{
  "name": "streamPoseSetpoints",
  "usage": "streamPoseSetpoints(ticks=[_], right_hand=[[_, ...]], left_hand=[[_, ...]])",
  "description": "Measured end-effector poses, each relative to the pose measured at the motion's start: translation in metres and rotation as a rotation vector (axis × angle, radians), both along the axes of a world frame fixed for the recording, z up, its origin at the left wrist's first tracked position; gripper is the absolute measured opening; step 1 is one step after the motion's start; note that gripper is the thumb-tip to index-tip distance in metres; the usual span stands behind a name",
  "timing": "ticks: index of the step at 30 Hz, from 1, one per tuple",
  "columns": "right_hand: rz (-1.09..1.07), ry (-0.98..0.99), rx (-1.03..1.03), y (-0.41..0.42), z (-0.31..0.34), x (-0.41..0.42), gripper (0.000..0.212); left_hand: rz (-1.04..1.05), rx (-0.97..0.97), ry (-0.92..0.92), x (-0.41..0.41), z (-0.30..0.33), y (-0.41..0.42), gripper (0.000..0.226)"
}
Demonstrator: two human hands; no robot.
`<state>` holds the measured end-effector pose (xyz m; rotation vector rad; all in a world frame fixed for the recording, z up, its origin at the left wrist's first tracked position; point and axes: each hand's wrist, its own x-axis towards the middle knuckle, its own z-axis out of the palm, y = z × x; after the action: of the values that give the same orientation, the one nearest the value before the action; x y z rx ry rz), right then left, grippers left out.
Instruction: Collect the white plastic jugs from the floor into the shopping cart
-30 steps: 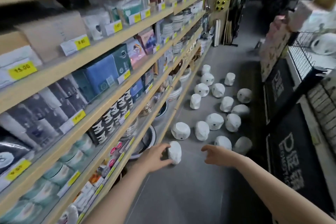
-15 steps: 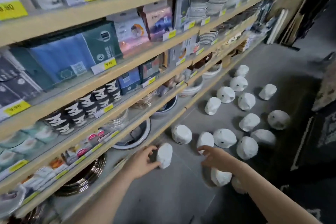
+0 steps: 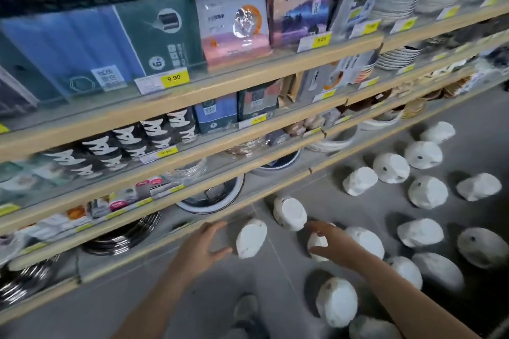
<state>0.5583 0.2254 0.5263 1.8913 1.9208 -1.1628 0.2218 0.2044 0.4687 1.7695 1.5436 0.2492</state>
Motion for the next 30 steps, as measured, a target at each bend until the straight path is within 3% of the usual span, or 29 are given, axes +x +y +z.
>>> streamPoseSetpoints(ticks=[6,11,19,23,27,30], right_hand=[[0.154,0.044,0.015,0.062,-0.07,-0.012,0.058],[0.28,0.098,0.057,0.1,-0.174,-0.016,0.059],[0.466,0.175,0.133,0.13,-0.394,-0.026,0.068],[0.677,0.177,0.2,0.142,-0.507,-0.029,0.084],[0.744,0.247,0.25,0.134,-0.574,-0.029,0.09],[0.682,0.272,0.314,0.123,-0.588,-0.02,0.09]], left_hand=[[0.188,-0.049,-0.04,0.015,-0.053,0.015,0.076],[0.242,-0.084,0.034,0.046,-0.149,0.024,0.084],[0.163,-0.057,0.178,0.081,-0.383,0.035,0.083],[0.007,0.106,0.294,0.091,-0.487,0.034,0.071],[-0.062,0.155,0.418,0.088,-0.53,0.039,0.082],[-0.071,0.218,0.379,0.074,-0.537,0.042,0.082]])
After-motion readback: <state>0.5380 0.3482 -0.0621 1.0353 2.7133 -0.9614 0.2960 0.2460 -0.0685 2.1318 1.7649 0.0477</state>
